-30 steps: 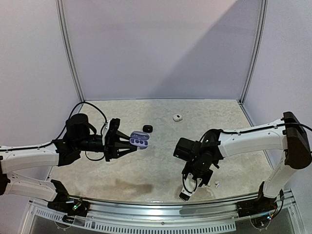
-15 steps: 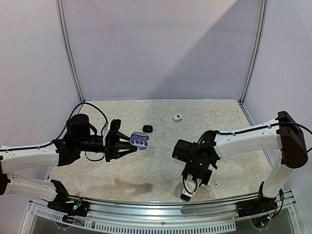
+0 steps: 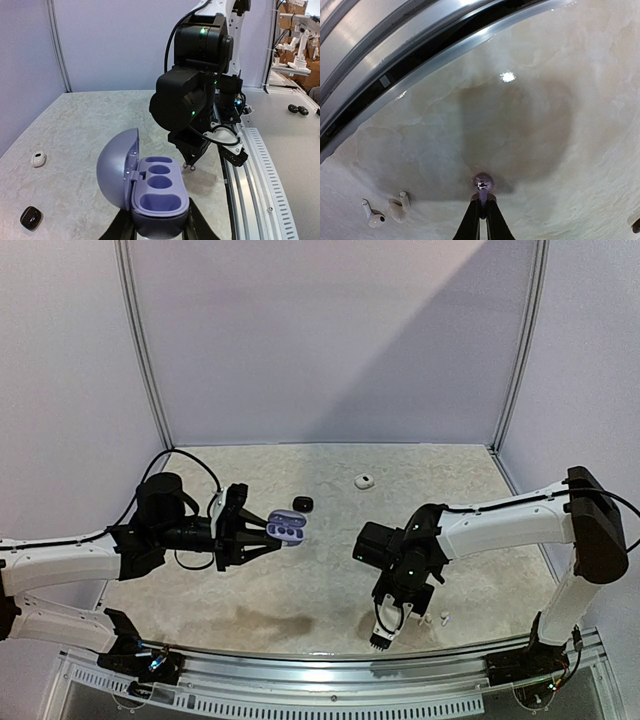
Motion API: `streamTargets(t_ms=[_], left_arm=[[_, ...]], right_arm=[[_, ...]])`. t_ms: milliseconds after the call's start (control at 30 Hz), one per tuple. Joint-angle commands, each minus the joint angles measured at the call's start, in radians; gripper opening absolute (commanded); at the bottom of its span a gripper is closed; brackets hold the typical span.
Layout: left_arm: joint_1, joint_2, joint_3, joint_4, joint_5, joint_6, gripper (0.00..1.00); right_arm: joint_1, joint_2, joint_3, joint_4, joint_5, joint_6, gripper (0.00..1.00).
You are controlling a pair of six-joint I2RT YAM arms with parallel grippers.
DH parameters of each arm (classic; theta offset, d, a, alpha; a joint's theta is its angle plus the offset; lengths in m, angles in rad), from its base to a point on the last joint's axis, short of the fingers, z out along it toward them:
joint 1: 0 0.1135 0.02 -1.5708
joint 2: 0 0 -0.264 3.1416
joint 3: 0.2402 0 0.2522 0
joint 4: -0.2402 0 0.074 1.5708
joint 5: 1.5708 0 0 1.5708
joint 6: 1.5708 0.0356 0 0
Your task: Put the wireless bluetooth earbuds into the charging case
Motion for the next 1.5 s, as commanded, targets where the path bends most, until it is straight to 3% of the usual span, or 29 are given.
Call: streamTargets(t_ms=[0, 100, 367, 500, 800, 933, 1067, 1467], left_arm=[[0.004, 0.007, 0.021, -0.014, -0.003, 0.013, 0.00], [0.004, 0.005, 0.021, -0.018, -0.003, 0.014, 0.00], [0.005, -0.001, 0.021, -0.023, -0.009, 0.014, 0.00], [0.006, -0.011, 0.013, -0.022, -0.023, 0.005, 0.00], [0.008, -0.014, -0.043, 0.153, -0.077, 0.000, 0.00], [0.008, -0.005, -0.052, 0.203, -0.055, 0.005, 0.00], [0.008, -0.016, -0.059, 0.227, -0.070, -0.038, 0.00], [0.006, -0.021, -0.057, 0.259, -0.067, -0.115, 0.00]], right_arm=[[-0.004, 0.017, 0.019, -0.022, -0.012, -0.013, 0.05], [-0.004, 0.016, 0.017, -0.029, -0.017, -0.010, 0.00], [-0.014, 0.018, 0.065, -0.029, -0.035, 0.097, 0.00], [-0.067, 0.004, 0.202, -0.035, -0.108, 0.358, 0.00], [-0.096, -0.097, 0.566, -0.023, -0.213, 1.156, 0.00], [-0.096, -0.123, 0.618, 0.035, -0.257, 1.339, 0.00], [-0.076, -0.154, 0.623, 0.095, -0.235, 1.397, 0.00], [0.050, -0.020, 0.807, 0.005, -0.141, 1.268, 0.00]])
